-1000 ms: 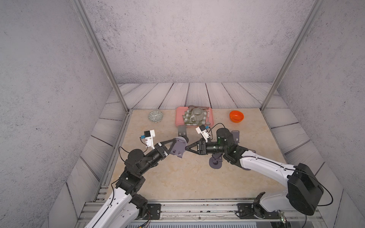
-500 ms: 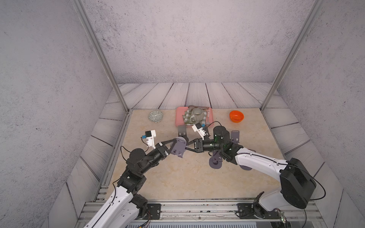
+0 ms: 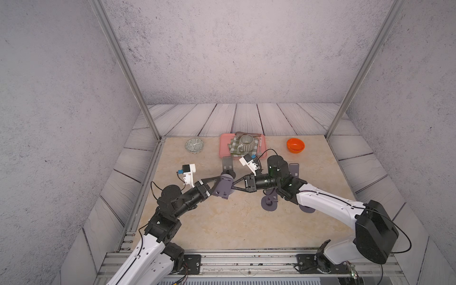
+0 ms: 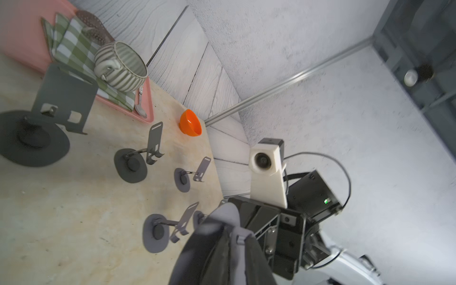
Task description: Open the phone stand
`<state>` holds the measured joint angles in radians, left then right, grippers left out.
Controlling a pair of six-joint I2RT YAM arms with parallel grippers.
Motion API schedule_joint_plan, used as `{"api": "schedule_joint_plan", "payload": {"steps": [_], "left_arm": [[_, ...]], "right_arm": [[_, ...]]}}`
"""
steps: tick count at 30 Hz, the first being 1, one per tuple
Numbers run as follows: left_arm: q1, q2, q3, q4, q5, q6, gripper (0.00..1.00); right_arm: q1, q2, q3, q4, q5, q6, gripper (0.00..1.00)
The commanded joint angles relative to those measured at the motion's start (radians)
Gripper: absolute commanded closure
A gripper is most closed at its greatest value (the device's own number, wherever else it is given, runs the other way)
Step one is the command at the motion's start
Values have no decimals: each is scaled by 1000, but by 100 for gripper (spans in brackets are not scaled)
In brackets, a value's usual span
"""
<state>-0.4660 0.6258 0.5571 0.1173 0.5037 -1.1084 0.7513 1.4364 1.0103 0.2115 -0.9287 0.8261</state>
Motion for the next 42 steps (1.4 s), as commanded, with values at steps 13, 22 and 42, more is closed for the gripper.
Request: {"api": "schedule_joint_plan", "payload": {"steps": [13,22,42], "left_arm": [[-8,98,112,-67,358,128,65],[-8,103,124,-120,422,169,79],[-1,231,415,14,362,253,100]], "right_arm": [[-35,-58,146,-394,-191,-379,100],[-36,-15,205,-409,-208,-380,100],[-38,112,34,-296,-223,-187,100]]}}
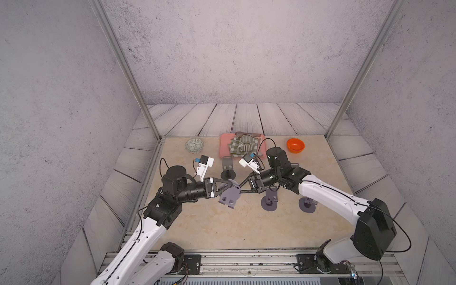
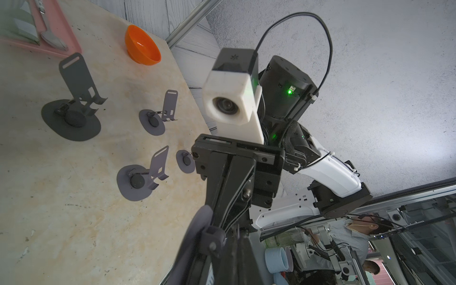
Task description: Open the phone stand
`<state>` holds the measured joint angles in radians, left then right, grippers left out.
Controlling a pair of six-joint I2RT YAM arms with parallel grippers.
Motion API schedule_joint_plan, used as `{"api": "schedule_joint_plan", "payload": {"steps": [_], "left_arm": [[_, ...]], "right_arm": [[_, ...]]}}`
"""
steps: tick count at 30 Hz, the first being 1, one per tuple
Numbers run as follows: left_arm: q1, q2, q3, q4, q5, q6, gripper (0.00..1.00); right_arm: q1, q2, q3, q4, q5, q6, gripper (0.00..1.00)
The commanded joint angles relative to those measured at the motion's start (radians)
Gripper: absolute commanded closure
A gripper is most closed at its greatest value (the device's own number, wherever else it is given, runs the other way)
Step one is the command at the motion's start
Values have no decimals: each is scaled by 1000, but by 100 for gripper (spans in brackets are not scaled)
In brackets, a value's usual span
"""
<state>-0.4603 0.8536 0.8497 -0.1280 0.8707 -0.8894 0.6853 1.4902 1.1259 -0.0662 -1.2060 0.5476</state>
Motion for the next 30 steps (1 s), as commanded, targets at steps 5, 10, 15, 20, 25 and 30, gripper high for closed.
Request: {"api": "schedule_joint_plan", "payload": {"steps": [5,10,15,20,25,30], "left_arm": [[8,33,221,313,-90,52,100],[17,4,237,350,-231,95,100],[17,-45,260,339,-366,204,100],[18,-24,310,325,-397,238,100],[18,-19,340,338,-441,252,100],[18,-35,374,320,-552,289,100]], "right_arm": [[28,72,-156,17,52,127,100],[29,91,-202,65,44,162,100],[28,123,-233,133,36,211,100],[30,141,-239,143,33,216,100],[31,140,-242,134,34,212,100],[30,148,-248,134,29,210,100]]}}
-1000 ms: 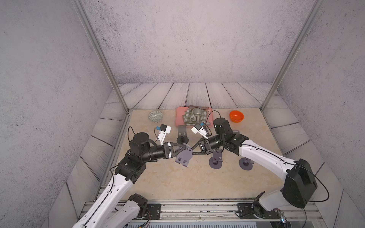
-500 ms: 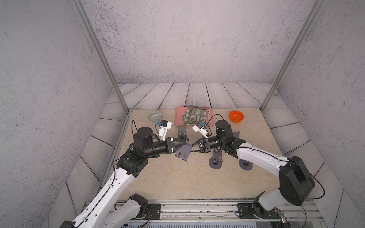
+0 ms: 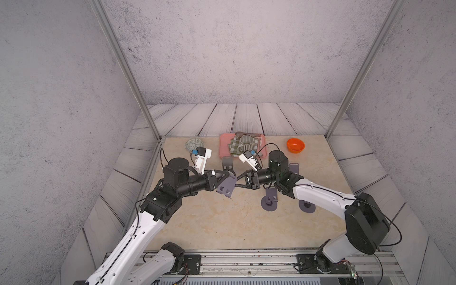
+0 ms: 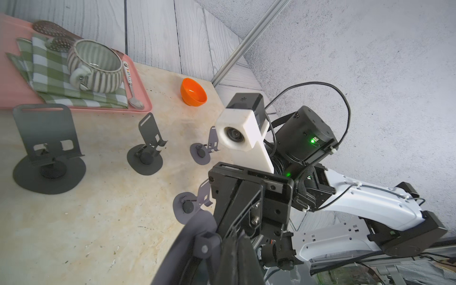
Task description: Open the phone stand
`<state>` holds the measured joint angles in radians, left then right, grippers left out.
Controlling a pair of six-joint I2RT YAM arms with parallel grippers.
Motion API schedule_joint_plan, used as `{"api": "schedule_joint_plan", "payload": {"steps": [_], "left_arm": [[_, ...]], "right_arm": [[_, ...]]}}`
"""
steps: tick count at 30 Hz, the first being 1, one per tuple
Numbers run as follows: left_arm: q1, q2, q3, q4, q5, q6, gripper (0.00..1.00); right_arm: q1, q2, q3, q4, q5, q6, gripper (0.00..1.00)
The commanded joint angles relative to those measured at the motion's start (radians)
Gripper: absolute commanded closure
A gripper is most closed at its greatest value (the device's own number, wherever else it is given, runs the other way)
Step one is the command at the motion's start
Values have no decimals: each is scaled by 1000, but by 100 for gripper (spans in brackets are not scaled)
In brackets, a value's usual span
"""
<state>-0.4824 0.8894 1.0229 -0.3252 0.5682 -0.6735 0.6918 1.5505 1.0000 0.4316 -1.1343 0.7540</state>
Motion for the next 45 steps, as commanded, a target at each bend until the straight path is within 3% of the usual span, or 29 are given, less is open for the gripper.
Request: {"api": "schedule_joint_plan", "payload": {"steps": [1,6,11,16,20,28,32,36,41,42,43,45], "left_arm": [[41,-75,197,529,-273,71,100],[41,-136,157,512,-430,107,100],[41,-181,142,361,-411,142,100],[39,-287,-80,335,-374,-9,100],[33,-410,-260,356,-464,-95,100],[30,-507,-396,355,-597,-192,100],[26,-492,-399,380,-570,-191,100],[26,-437,-338,400,-508,-102,100],[27,-346,-230,315,-326,-44,100],[28,-327,-214,273,-288,-51,96],[30,-313,-193,217,-257,-51,79],[31,-295,-171,153,-197,-47,59]], "right_arm": [[22,89,-124,-363,-44,3,100],[24,90,-130,-337,-40,23,100],[22,70,-131,-279,-42,69,100],[22,30,-74,-253,-7,126,100],[22,10,-12,-254,51,156,100],[31,-14,20,-185,206,232,100],[40,-10,19,-154,251,256,100],[41,8,9,-141,251,266,100],[43,-6,-12,-86,223,265,100],[43,-22,-11,-94,219,238,100],[43,-40,-9,-128,221,194,100],[41,-73,6,-220,218,99,100]]}}
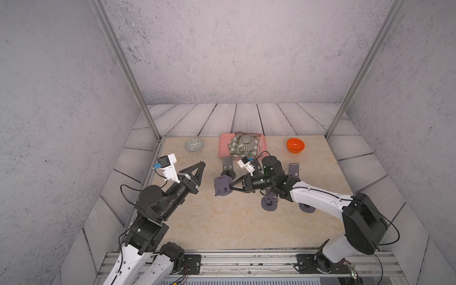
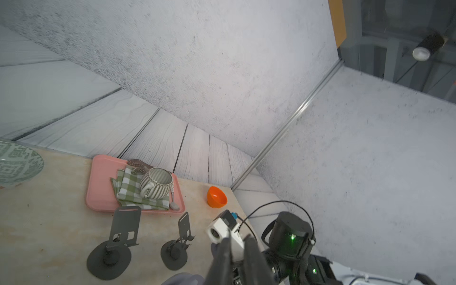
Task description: Open the phone stand
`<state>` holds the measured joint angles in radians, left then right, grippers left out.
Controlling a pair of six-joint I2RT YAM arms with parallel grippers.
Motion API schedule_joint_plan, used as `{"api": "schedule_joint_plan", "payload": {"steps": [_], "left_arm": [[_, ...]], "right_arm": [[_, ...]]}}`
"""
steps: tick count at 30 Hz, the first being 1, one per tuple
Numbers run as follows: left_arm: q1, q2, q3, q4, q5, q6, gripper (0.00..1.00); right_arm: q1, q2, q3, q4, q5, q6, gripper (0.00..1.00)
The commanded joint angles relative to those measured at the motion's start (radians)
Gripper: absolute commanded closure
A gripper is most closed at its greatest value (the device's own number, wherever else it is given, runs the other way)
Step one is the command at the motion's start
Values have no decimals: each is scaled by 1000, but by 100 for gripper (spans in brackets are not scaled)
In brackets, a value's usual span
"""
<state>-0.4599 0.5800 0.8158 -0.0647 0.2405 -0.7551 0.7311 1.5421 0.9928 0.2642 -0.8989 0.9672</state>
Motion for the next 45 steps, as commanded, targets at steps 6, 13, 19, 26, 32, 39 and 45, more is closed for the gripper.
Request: {"api": "schedule_joint_plan", "payload": {"steps": [6,13,19,26,32,39,45], "left_arm": [[12,53,55,-183,284,78,41],[12,84,11,-128,378,66,36],[10,116,-2,-43,475,46,45],[10,145,-16,-29,522,41,47],[10,140,-32,-48,488,64,45],[10,158,-57,7,536,38,58],[10,173,-61,21,596,31,88]], "right_arm": [[2,-162,-13,-74,-79,-234,100],[4,-229,-23,-75,-109,-268,100],[10,-202,-39,-22,-115,-229,100],[16,-181,-26,6,-124,-211,100],[19,-184,-2,-2,-139,-217,100],[21,-190,4,-21,-140,-230,100],[21,-176,9,-20,-133,-223,100]]}}
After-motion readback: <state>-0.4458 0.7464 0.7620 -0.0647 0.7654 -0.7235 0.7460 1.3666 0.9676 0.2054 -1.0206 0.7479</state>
